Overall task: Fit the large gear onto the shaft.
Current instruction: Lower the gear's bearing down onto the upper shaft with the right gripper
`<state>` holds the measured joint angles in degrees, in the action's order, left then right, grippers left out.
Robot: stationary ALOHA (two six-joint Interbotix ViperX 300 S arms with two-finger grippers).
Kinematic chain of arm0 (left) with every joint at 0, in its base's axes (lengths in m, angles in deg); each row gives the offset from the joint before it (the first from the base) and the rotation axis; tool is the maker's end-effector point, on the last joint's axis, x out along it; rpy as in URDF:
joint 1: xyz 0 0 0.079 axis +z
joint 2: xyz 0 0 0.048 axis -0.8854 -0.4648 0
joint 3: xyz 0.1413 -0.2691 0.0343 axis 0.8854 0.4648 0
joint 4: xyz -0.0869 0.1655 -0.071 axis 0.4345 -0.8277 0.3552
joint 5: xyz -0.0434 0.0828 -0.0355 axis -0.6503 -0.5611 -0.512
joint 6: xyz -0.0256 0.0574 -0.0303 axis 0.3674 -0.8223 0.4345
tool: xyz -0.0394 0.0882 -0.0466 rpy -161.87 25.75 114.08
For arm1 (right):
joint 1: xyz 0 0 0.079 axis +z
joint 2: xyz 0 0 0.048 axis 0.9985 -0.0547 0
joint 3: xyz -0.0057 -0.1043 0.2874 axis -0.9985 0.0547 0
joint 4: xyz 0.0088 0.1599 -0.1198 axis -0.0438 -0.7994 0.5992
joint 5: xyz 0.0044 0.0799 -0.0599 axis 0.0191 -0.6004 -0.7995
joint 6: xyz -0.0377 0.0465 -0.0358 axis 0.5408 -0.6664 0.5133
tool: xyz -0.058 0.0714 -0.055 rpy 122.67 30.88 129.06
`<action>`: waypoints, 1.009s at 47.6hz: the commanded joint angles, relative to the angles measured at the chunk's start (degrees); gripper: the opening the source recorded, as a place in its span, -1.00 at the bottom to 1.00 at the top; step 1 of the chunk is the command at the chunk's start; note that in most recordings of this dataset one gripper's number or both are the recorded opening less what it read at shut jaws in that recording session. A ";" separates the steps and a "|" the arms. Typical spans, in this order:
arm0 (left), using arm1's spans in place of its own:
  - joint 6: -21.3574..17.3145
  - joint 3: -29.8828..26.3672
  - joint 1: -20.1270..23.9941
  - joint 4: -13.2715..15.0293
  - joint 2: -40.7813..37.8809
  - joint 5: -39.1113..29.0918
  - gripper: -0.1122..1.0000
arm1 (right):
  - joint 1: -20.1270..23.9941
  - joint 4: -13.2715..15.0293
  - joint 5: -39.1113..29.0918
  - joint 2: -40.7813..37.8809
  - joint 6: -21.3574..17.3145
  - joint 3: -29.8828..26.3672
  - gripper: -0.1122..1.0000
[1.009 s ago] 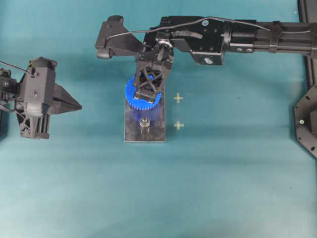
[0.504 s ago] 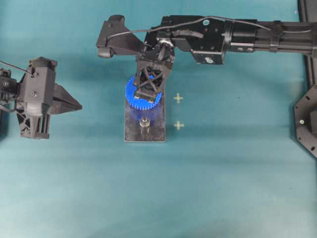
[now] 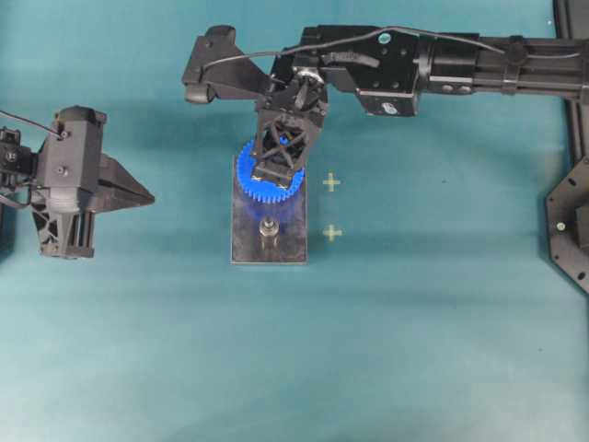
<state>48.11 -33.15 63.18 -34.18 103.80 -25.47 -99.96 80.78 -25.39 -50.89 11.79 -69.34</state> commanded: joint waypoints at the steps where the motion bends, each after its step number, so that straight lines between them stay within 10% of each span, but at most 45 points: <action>1: 0.26 -1.05 -0.09 -0.18 0.18 0.44 -0.79 | -0.18 0.00 0.00 1.05 -0.62 -0.35 0.09; 48: 0.88 -0.88 -0.09 -0.18 0.18 0.44 -0.79 | 1.14 -0.26 0.97 0.53 -0.79 -2.81 0.56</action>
<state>48.91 -33.15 63.18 -34.18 103.80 -25.47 -99.78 80.70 -24.77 -51.07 11.44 -69.86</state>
